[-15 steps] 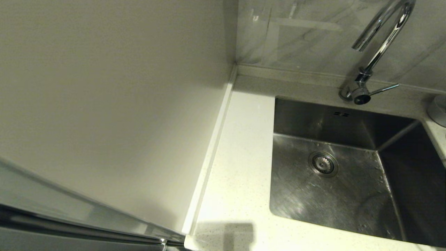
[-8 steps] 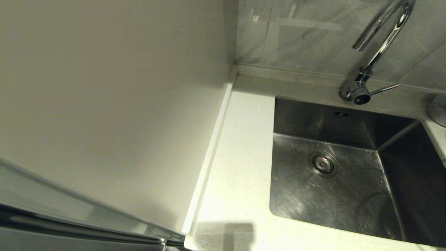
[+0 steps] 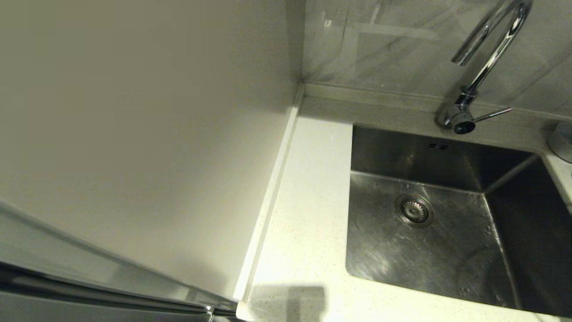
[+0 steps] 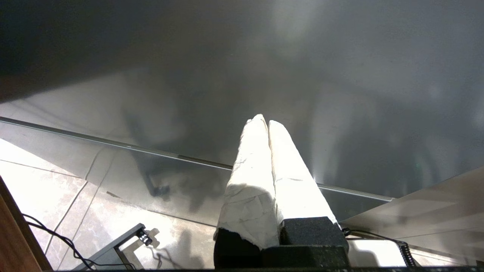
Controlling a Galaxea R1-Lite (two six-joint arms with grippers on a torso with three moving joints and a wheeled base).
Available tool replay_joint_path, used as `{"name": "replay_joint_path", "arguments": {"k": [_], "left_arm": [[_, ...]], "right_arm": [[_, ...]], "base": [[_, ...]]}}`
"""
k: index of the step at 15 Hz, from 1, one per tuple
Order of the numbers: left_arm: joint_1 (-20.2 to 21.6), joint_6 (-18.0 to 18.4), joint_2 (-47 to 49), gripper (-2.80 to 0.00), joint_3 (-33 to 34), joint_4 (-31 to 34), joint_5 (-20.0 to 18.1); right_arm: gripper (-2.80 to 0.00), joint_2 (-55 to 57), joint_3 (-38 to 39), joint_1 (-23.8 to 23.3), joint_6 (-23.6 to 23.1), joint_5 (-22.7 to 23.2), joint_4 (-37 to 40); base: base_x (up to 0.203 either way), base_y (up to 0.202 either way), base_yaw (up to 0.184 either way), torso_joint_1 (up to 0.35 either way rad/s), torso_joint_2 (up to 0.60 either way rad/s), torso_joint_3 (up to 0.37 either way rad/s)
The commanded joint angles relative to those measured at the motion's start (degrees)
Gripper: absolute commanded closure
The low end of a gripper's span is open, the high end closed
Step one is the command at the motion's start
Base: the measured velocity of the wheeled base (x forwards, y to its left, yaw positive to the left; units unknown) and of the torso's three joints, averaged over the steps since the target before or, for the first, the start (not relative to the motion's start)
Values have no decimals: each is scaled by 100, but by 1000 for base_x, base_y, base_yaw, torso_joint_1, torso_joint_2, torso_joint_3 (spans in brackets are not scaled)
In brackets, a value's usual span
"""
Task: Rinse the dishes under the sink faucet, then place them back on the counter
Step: Put a bowl back to the table from the sink
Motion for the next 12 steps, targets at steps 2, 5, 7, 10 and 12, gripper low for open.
{"name": "replay_joint_path", "arguments": {"k": [2, 5, 7, 10, 12], "left_arm": [[2, -1, -18, 0, 0, -2, 0], [-4, -3, -19, 0, 0, -2, 0], [2, -3, -18, 0, 0, -2, 2], [2, -3, -24, 0, 0, -2, 0], [1, 2, -18, 0, 0, -2, 0]], "right_arm": [[-280, -90, -20, 10, -10, 0, -268], [-280, -224, -80, 107, -14, 28, -323], [-280, -410, -196, 250, -5, 58, -323], [-280, -783, -173, 702, -7, 169, -315], [-280, -1057, -152, 1120, 24, 198, -314]], "base": [[0, 0, 0, 0, 0, 0], [0, 0, 0, 0, 0, 0], [0, 0, 0, 0, 0, 0], [0, 0, 0, 0, 0, 0], [0, 0, 0, 0, 0, 0]]}}
